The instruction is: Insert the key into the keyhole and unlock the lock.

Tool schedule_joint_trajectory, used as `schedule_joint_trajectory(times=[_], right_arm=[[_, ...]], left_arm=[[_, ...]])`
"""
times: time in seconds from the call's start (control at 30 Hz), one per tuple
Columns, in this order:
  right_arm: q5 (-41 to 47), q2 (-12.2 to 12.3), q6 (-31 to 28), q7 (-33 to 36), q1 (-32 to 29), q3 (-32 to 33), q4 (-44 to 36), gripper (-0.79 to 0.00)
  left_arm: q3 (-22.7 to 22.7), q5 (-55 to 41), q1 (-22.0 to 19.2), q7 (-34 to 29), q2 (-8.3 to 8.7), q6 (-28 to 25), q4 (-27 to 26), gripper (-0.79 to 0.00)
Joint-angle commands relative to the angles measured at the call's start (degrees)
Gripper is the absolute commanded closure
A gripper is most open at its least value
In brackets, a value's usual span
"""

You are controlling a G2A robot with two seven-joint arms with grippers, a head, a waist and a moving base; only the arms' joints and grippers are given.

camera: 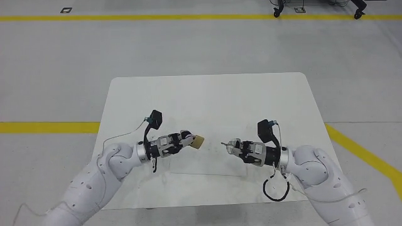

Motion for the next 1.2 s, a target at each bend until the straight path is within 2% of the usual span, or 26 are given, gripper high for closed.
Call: schedule_joint_trajectory(times=[0.0,0.17,0.3,0.53,0.73,0.87,1.1,1.17], right_arm=[[0.01,-0.03,0.61,-0.97,-0.43,0.18,-0.43,0.000],[-1.75,0.09,0.14,-4.64,-2.09,1.90,-2.09,0.000],[-3.46,0.00,-1.30,-9.02,-3.67,3.04,-4.17,0.000],[-6.28,-0.80,-0.21,-17.10,-4.80,3.15,-3.96,0.000],[-5.77,-1.34,0.59,-20.84,-4.38,3.28,-1.88,0.000],[-5.75,-1.46,0.20,-21.10,-4.20,3.53,-1.17,0.000],[-6.20,-1.55,1.20,-21.10,-4.47,3.39,-1.78,0.000],[-7.08,-1.68,1.03,-21.48,-4.86,3.05,-2.77,0.000]], left_arm=[[0.12,0.24,-0.83,1.29,-0.43,-0.01,1.35,0.000],[1.33,-2.31,-1.80,3.70,-1.49,-0.01,2.12,0.000],[3.96,-11.55,-1.82,4.90,-2.87,-0.01,0.68,0.000],[10.83,-24.21,-5.45,-3.27,-6.89,-0.01,3.61,0.000],[10.78,-35.33,-6.22,-9.73,-9.42,-0.01,5.02,0.000],[8.49,-39.28,-6.29,-17.12,-10.27,-0.01,7.53,0.000],[8.42,-39.30,-6.13,-16.92,-10.27,0.24,7.42,0.000],[8.19,-40.66,-4.83,-17.06,-10.29,1.21,5.77,0.000]])
